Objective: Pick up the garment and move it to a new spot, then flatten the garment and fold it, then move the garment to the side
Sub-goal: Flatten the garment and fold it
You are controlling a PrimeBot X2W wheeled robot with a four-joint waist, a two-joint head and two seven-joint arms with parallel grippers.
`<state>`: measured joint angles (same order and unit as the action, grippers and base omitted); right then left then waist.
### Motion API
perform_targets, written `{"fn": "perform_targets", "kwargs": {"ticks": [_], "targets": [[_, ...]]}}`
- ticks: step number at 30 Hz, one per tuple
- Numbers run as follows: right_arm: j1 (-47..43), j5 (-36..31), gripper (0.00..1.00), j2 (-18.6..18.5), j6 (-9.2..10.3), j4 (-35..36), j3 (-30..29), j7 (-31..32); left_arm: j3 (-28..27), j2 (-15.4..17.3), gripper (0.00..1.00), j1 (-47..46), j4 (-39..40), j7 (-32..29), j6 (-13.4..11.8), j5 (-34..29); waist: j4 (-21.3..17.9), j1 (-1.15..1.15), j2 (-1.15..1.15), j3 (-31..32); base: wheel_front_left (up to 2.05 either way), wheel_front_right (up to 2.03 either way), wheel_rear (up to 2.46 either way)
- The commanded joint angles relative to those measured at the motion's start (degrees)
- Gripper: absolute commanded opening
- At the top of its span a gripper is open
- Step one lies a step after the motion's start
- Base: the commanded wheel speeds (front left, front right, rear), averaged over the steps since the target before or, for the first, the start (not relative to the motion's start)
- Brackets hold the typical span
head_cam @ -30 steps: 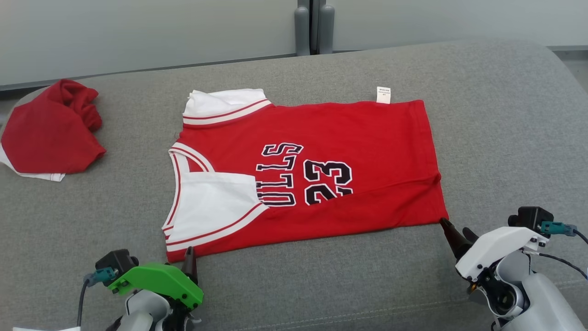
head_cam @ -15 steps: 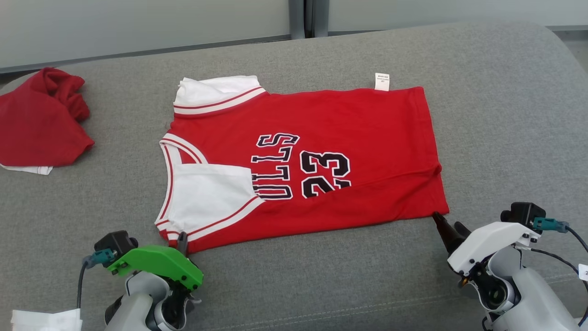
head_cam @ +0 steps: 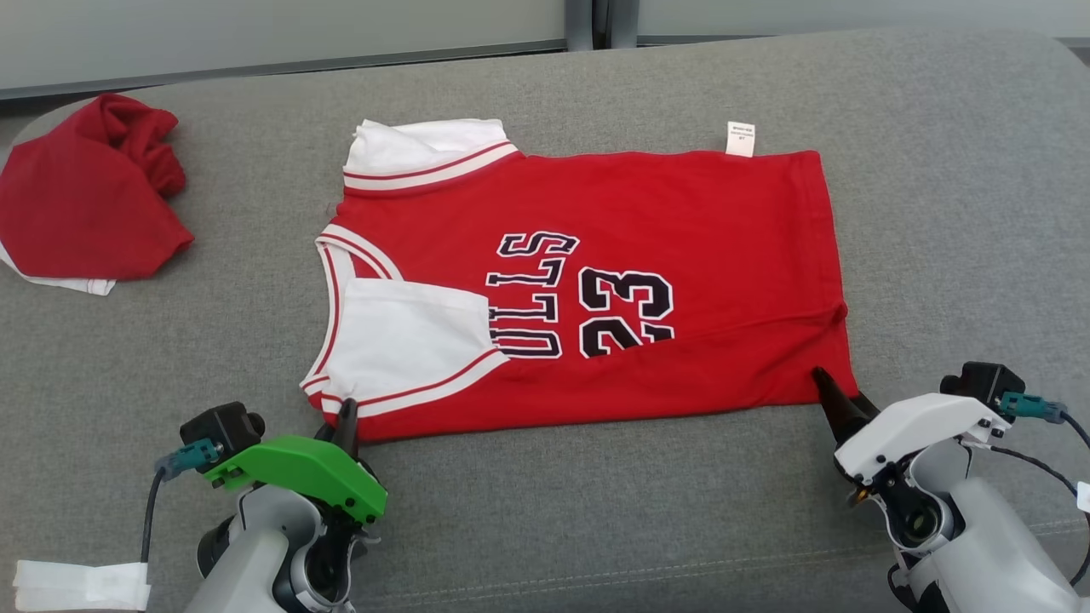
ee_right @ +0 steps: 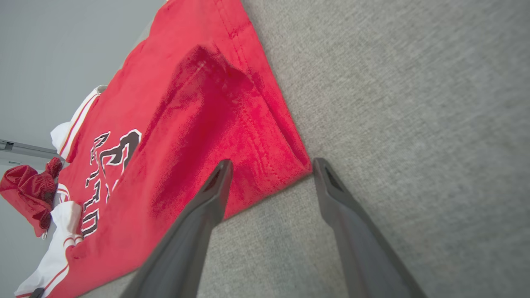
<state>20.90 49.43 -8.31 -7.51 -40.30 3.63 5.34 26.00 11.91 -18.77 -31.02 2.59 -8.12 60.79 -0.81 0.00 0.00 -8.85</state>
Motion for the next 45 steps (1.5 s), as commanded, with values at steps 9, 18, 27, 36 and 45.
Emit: {"fn": "perform_targets", "kwargs": {"ticks": [9, 18, 27, 36, 45], "targets": [[4.5, 1.2, 0.24, 0.4, 0.07, -5.5, 3.2, -0.4, 0.6, 0.8, 0.0, 0.6, 4.0, -0.8, -1.6, -0.9, 1.2, 0.0, 0.0, -1.6, 0.0, 0.0, 0.0], [4.8, 2.8, 0.0, -2.1, 0.06, -3.9, 5.6, -2.8, 1.0, 2.0, 0.0, 1.3, 6.3, -0.4, -1.9, -1.9, 0.9, 0.0, 0.0, -1.0, 0.0, 0.0, 0.0], [-0.3, 11.4, 0.0, -5.1, 0.05, 4.5, 3.3, 0.9, 1.7, 5.3, 0.0, 5.7, 13.6, -1.4, -3.9, -2.9, 0.3, 0.0, 0.0, 0.5, 0.0, 0.0, 0.0], [-9.8, 12.7, 0.0, -6.9, 0.06, 12.7, 0.2, 4.5, 1.6, 7.4, 0.0, 14.1, 23.1, -2.2, -7.8, -1.8, -0.2, 0.0, 0.0, 1.6, 0.0, 0.0, 0.0], [-13.5, 8.9, 0.0, -5.0, 0.05, 13.3, -2.9, 6.4, 3.2, 6.9, 0.0, 17.3, 23.7, -2.7, -9.5, -2.3, -0.3, 0.0, 0.0, 2.1, 0.0, 0.0, 0.0]]}}
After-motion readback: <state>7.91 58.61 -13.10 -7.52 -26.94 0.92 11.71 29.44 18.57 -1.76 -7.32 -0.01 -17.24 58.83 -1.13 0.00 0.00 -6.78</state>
